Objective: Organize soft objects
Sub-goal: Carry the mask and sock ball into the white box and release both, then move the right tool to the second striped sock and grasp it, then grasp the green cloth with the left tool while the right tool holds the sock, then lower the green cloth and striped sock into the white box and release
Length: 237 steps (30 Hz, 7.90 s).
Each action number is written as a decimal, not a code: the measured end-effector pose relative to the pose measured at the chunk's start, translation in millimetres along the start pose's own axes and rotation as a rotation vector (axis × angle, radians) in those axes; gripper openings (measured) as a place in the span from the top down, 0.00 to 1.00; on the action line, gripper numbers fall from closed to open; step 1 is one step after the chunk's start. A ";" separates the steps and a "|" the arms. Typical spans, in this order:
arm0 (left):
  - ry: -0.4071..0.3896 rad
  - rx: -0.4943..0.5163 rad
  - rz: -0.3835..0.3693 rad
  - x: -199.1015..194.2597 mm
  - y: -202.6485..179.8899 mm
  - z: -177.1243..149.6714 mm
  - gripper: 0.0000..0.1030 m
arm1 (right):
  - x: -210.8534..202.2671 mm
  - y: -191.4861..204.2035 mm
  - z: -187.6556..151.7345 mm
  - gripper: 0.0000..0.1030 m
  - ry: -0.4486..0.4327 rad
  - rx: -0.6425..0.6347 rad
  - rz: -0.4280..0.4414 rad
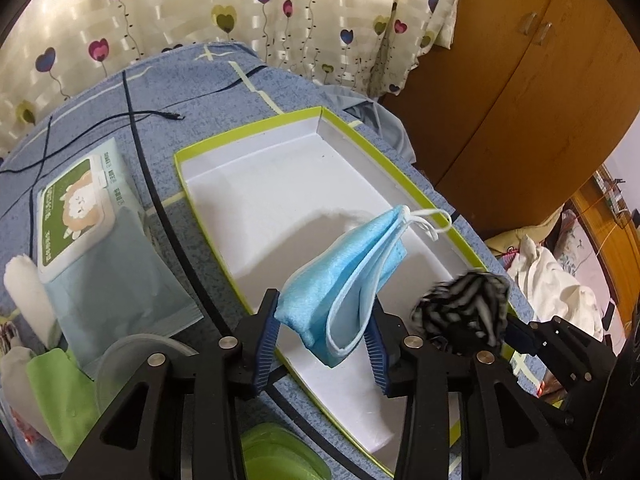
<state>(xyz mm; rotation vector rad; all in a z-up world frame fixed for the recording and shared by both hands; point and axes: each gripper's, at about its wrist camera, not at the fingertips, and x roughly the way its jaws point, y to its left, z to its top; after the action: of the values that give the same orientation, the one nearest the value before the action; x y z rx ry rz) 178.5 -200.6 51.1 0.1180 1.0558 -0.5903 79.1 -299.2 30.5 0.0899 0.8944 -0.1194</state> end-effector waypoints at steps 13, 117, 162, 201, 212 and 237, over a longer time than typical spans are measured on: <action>-0.036 -0.010 -0.002 -20.7 0.5 -3.7 0.54 | -16.8 -0.1 0.0 0.45 -0.043 0.023 0.000; -0.095 -0.174 0.223 -53.1 131.1 -92.2 0.48 | -28.9 168.3 -51.7 0.86 -0.018 -0.397 0.296; -0.263 -0.143 0.158 -146.7 107.3 -68.3 0.92 | -82.4 146.9 -16.5 0.86 -0.170 -0.321 0.341; -0.065 0.046 -0.076 -10.2 24.7 40.2 0.92 | 10.2 21.1 39.5 0.86 -0.061 -0.120 -0.006; -0.024 0.067 -0.086 6.1 13.3 40.3 0.91 | 27.5 17.1 36.4 0.86 -0.014 -0.130 -0.029; -0.037 0.068 -0.069 -7.8 8.6 27.0 0.65 | 7.8 9.6 35.4 0.46 -0.068 -0.055 -0.021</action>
<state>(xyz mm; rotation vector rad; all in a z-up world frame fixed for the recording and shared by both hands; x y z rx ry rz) 201.4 -200.1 69.6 0.1294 1.0070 -0.6887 112.5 -294.8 46.7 0.0255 0.8301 -0.1166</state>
